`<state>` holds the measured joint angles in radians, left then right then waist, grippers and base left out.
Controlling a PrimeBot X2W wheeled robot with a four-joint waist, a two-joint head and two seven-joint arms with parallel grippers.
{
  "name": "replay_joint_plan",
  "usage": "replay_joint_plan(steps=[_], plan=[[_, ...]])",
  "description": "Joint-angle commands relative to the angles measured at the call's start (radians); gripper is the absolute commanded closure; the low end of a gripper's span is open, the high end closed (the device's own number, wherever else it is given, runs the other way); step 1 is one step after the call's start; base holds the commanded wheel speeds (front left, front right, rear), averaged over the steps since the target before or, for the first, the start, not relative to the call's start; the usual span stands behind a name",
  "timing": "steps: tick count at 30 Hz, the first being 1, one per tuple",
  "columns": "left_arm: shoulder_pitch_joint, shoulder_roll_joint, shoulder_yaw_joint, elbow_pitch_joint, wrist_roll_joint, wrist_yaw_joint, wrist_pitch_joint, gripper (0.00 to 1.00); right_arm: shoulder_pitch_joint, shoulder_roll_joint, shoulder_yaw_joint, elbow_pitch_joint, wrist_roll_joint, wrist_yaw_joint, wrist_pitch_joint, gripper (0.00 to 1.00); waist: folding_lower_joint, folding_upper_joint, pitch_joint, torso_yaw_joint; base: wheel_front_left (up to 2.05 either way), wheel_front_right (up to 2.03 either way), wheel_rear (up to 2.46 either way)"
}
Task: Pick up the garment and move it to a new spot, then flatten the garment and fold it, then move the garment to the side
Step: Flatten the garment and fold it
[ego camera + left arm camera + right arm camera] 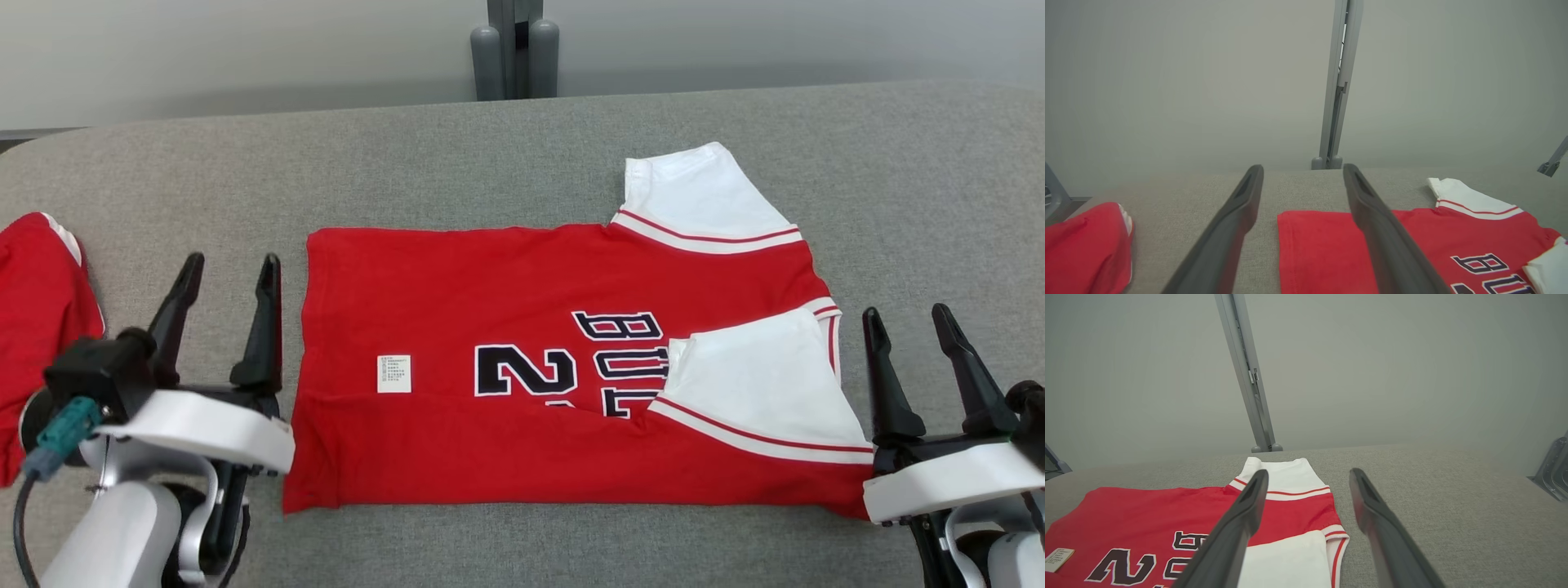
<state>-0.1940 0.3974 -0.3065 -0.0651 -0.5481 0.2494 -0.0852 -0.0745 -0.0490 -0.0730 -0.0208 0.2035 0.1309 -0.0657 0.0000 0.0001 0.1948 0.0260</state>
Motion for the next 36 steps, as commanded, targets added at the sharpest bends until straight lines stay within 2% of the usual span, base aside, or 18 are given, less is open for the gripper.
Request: replay_joint_plan(steps=[1,6,11,12,18,24,29,30,31,32,36], plan=[[-0.06,0.003,0.007,0.005,-0.013,-0.018,0.014,0.0,-0.019,-0.004,0.004,-0.003,0.011,0.0,0.0,0.0,0.0,-0.0001,0.014,-0.006,0.0,0.0,0.0],[-0.228,0.007,-0.024,0.121,-0.052,-0.093,0.116,0.0,-0.042,-0.005,0.029,0.009,0.016,0.0,-0.004,0.0,0.0,-0.0001,0.049,-0.028,0.0,0.0,0.0],[-0.373,0.0,-0.057,0.327,-0.095,-0.176,0.218,0.0,-0.066,-0.005,0.055,0.023,0.034,0.0,-0.02,0.0,0.0,-0.0001,0.092,-0.073,0.0,0.0,0.0],[-0.373,0.0,-0.057,0.327,-0.095,-0.176,0.218,0.0,-0.066,-0.005,0.055,0.023,0.034,0.0,-0.02,0.0,0.0,-0.0001,0.092,-0.073,0.0,0.0,0.0],[-0.494,-0.004,-0.054,0.591,-0.145,-0.264,0.263,0.0,-0.095,-0.005,0.081,0.041,0.049,0.0,-0.04,0.0,0.0,-0.0001,0.152,-0.119,0.0,0.0,0.0],[-0.575,0.001,-0.044,0.801,-0.18,-0.316,0.283,0.0,-0.112,-0.005,0.099,0.057,0.058,0.0,-0.054,0.0,0.0,-0.0001,0.193,-0.143,0.0,0.0,0.0],[-0.62,-0.01,-0.047,0.912,-0.206,-0.348,0.292,0.0,-0.123,-0.005,0.095,0.074,0.055,0.0,-0.058,0.0,0.0,-0.0001,0.203,-0.144,0.0,0.0,0.0],[-0.626,-0.013,-0.049,0.927,-0.212,-0.354,0.296,0.05,-0.126,-0.005,0.094,0.076,0.053,0.0,-0.057,0.0,0.0,-0.0001,0.203,-0.143,0.0,0.0,0.0],[-0.631,-0.016,-0.052,0.939,-0.217,-0.36,0.297,0.44,-0.129,-0.005,0.091,0.078,0.053,0.0,-0.054,0.0,0.0,-0.0001,0.204,-0.141,0.0,0.0,0.0],[-0.637,-0.019,-0.055,0.948,-0.223,-0.364,0.298,1.0,-0.132,-0.006,0.09,0.08,0.054,0.0,-0.05,0.0,0.0,-0.0001,0.204,-0.139,0.0,0.0,0.0],[-0.665,-0.016,-0.067,0.968,-0.232,-0.374,0.279,1.0,-0.187,-0.031,0.081,0.085,0.072,0.0,-0.029,0.0,0.0,-0.0001,0.21,-0.132,0.0,0.0,0.0]])
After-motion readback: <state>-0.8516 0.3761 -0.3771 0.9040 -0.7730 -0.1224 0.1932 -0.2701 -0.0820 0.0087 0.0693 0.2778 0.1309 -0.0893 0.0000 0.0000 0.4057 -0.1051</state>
